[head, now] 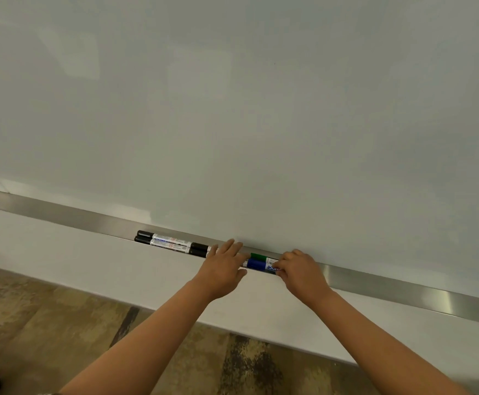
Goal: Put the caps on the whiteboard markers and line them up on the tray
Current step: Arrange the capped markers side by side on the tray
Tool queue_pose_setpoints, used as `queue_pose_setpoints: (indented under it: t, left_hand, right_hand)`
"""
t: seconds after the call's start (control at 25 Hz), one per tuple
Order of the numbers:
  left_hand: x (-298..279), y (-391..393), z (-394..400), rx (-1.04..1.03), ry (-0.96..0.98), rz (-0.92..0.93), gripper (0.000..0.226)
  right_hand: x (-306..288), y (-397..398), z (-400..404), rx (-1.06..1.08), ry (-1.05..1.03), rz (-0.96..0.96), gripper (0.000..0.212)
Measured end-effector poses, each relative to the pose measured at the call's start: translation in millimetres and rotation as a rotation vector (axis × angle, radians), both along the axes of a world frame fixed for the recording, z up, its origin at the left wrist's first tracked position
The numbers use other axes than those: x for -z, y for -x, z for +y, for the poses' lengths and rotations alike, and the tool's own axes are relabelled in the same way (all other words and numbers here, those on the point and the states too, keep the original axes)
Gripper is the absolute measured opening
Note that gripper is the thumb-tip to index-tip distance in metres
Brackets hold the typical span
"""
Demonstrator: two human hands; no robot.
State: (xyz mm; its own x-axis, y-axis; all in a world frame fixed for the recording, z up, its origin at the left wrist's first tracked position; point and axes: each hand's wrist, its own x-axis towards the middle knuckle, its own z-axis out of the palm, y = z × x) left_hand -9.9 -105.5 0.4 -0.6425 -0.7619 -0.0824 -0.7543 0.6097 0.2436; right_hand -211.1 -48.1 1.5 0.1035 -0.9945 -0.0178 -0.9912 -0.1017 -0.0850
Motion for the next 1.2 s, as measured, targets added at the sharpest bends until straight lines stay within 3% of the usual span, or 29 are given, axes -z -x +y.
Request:
queue_pose_setpoints:
  t: [0.36,0.84,1.2]
  left_hand:
    - [1.8,15.7,-1.2,-0.005,0.007,-0.059,0.044]
    - [2.7,15.6,5.0,0.005,0.020,-0.078,0.043]
    - [-1.4,14.5,3.6,0.004,-0.019,-0.069,0.050]
  right_hand:
    - [0.8,3.4,-5.6,-0.022,0.098,-0.026,0.026]
    - [3.8,4.5,1.6,-0.002,-0.018,-0.113,0.026]
    - [1.7,1.3,6.2,0.049,0.000,-0.192,0.041]
